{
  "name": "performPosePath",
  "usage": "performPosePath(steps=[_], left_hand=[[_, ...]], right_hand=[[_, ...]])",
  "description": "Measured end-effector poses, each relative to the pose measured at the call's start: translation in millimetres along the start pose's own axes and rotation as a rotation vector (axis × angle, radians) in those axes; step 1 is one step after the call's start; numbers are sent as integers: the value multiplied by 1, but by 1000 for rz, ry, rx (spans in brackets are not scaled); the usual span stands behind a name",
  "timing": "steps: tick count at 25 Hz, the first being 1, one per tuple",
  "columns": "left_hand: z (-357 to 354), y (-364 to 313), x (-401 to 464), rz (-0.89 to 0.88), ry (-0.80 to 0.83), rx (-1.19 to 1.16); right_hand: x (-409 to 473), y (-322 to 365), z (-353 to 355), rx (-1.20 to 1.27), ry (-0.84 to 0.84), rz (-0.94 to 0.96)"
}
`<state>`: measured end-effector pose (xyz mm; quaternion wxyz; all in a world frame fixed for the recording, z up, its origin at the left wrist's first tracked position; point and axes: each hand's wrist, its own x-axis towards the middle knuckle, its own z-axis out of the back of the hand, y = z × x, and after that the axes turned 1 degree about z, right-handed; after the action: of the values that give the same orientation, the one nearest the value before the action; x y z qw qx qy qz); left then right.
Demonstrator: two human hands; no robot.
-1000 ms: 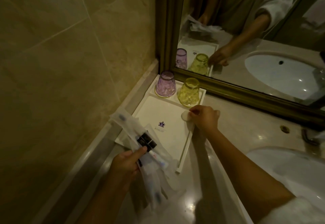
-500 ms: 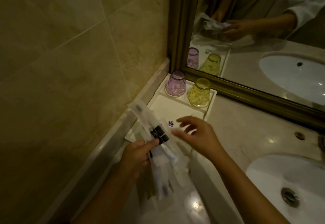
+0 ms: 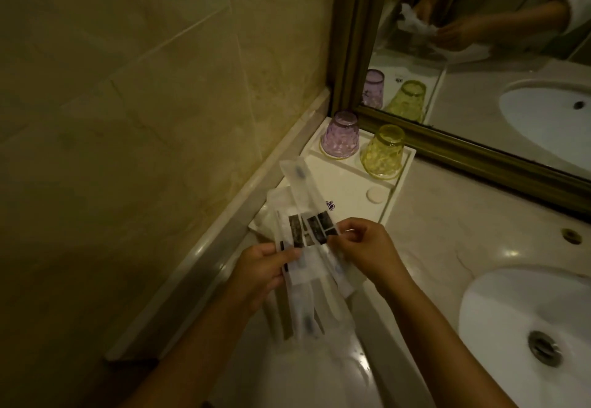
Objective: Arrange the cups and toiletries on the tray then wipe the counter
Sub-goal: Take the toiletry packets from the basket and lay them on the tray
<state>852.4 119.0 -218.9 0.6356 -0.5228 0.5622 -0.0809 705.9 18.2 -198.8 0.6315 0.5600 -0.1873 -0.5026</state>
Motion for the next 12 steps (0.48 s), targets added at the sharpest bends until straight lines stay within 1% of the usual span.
performPosePath(steps=[4,6,8,10,12], left_hand=[[17,5,-9,28,-90,11],[25,7,-14,49,-111,-6],[31,10,-17,56,-113,-19],[36,13,-19,62,-114,-39],[39,16,-21,77,-120,-68]], right_hand=[[27,-5,-6,197,-28,-118],[49,-7,-14,214,-54,-210],[67,-8,-26,121,-53,-231],[81,-8,-36,20,-36,-180],[89,-8,-39,-133,-48,-93]])
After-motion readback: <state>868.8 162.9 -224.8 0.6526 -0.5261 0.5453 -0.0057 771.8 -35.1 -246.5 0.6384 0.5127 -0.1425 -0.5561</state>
